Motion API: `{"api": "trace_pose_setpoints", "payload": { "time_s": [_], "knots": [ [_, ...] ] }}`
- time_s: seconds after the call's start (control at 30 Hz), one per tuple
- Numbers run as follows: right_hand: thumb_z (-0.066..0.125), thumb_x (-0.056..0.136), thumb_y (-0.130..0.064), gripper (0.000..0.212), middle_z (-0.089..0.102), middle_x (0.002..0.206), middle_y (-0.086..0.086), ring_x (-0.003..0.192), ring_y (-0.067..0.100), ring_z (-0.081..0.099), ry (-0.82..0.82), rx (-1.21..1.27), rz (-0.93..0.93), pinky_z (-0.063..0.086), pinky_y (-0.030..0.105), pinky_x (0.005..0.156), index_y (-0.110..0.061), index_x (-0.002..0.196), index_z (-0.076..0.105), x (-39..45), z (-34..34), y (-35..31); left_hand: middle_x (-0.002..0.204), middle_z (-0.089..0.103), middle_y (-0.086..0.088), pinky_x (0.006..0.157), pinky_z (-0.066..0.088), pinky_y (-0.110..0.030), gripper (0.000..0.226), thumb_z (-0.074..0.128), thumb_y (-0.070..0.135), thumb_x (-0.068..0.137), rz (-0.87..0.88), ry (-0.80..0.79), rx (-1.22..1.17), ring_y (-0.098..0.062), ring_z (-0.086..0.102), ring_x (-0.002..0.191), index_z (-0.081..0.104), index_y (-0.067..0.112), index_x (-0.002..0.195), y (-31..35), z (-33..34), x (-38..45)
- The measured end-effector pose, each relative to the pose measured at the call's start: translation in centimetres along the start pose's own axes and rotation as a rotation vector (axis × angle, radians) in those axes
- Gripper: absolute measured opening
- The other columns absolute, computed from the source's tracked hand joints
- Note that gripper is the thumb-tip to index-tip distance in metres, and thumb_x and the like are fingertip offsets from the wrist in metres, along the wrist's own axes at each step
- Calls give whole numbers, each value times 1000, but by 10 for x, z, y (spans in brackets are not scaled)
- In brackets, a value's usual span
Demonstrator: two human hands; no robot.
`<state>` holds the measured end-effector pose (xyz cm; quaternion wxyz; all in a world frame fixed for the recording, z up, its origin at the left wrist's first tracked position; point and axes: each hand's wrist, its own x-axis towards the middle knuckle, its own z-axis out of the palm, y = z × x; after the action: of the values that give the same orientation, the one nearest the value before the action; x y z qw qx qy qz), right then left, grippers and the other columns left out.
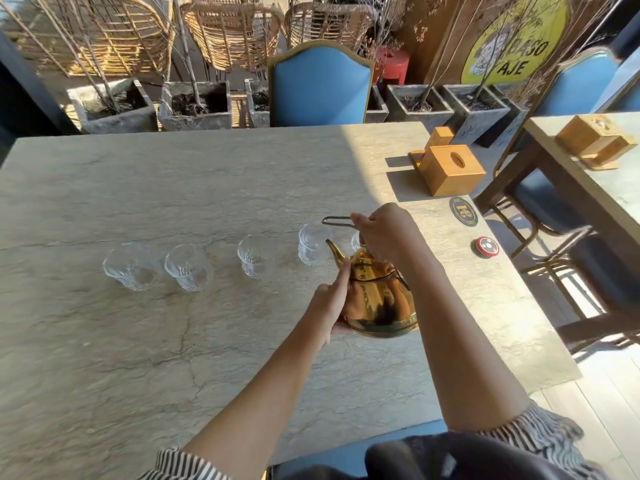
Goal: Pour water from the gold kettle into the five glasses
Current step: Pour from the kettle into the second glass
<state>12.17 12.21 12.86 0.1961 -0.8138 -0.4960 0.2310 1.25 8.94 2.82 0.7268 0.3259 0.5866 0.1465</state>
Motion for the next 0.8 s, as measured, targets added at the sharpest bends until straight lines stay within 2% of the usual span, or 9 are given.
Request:
{"api": "trace_pose_setpoints", "payload": {
  "time_s": [0.1, 0.27, 0.37, 0.47, 0.53, 0.6, 0.7, 0.8],
  "knots": [
    [50, 96, -41, 53, 55, 51, 6, 48, 23, 54, 0, -18, -2, 52, 34, 64, 3, 73, 68, -2, -4, 0, 126, 75, -16, 88, 66, -48, 93, 45, 86, 85, 0, -8, -5, -33, 75, 113, 65, 11, 136, 0, 3, -2],
    [51, 95, -42, 49, 56, 59, 8, 63, 30, 59, 8, -44, -12, 51, 34, 68, 0, 78, 68, -2, -9, 0, 127, 75, -15, 89, 66, -48, 95, 44, 87, 85, 15, -19, -4, -31, 75, 114, 65, 11, 138, 0, 6, -6],
    [51, 94, -42, 47, 57, 60, 8, 64, 30, 60, 17, -60, -11, 49, 32, 64, -1, 79, 68, -1, -12, 0, 125, 76, -15, 93, 65, -49, 96, 43, 88, 84, 20, -12, -2, -30, 75, 113, 67, 11, 136, 1, 8, -8],
    [51, 94, -43, 46, 56, 61, 7, 63, 29, 60, 25, -70, -11, 44, 29, 60, -2, 79, 67, 0, -15, -1, 124, 76, -14, 81, 67, -42, 97, 41, 89, 84, 23, -20, 0, -29, 76, 110, 66, 11, 136, 4, 9, -13],
    [51, 93, -43, 45, 58, 63, 8, 63, 30, 61, 28, -74, -9, 46, 30, 60, -3, 81, 67, 0, -16, -2, 124, 76, -15, 73, 66, -37, 94, 40, 86, 87, 27, -29, 4, -29, 77, 109, 66, 10, 135, 5, 10, -15],
    [51, 93, -43, 45, 57, 61, 8, 59, 29, 59, 29, -73, -9, 49, 32, 62, -2, 81, 67, -1, -18, -3, 123, 77, -16, 78, 67, -40, 93, 40, 86, 87, 33, -34, 3, -30, 77, 109, 67, 10, 134, 5, 11, -15],
    [52, 93, -41, 45, 52, 55, 6, 52, 26, 52, 36, -77, -23, 44, 30, 61, -2, 79, 68, -3, -23, -4, 122, 78, -15, 94, 64, -49, 95, 41, 88, 85, 41, -40, -3, -30, 77, 111, 68, 11, 134, 5, 13, -16],
    [52, 93, -41, 44, 53, 56, 6, 53, 26, 52, 40, -79, -24, 43, 29, 60, -3, 78, 68, -5, -26, -5, 123, 78, -15, 98, 62, -51, 94, 39, 87, 87, 51, -47, 11, -31, 76, 112, 69, 11, 133, 6, 14, -19]
  ]
}}
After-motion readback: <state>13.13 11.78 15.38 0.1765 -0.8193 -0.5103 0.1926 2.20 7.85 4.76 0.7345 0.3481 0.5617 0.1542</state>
